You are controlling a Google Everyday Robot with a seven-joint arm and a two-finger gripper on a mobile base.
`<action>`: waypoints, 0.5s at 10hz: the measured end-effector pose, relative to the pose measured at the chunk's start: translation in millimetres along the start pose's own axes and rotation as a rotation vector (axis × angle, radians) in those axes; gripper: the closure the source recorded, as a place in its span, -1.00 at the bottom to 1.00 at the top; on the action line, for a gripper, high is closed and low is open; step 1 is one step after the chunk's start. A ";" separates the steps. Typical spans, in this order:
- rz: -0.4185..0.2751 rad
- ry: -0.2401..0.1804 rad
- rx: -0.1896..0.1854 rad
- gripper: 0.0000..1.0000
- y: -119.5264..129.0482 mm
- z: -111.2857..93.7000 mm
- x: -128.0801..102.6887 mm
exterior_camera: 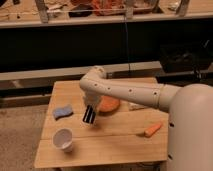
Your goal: Place the eraser on the white sponge
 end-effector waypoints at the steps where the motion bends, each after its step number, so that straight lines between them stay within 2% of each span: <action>1: -0.004 0.006 0.000 0.98 -3.5 0.4 1.5; 5: -0.015 0.016 0.000 0.98 -27.3 2.6 -1.4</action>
